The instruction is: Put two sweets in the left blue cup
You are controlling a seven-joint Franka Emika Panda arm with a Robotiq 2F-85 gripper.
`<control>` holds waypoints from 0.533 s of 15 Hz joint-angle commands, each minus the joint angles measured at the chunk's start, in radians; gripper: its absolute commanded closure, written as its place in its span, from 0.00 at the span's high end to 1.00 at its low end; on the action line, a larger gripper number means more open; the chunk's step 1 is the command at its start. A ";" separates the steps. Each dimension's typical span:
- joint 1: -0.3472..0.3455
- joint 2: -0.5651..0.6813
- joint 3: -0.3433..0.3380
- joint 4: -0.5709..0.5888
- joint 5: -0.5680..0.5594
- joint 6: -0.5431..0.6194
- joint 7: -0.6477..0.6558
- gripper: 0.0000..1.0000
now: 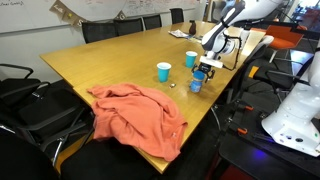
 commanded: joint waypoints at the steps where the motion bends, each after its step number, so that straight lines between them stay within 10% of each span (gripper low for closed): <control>1: 0.007 0.035 0.010 0.025 0.021 0.034 -0.020 1.00; 8: 0.019 0.084 0.008 0.050 0.007 0.042 -0.011 0.91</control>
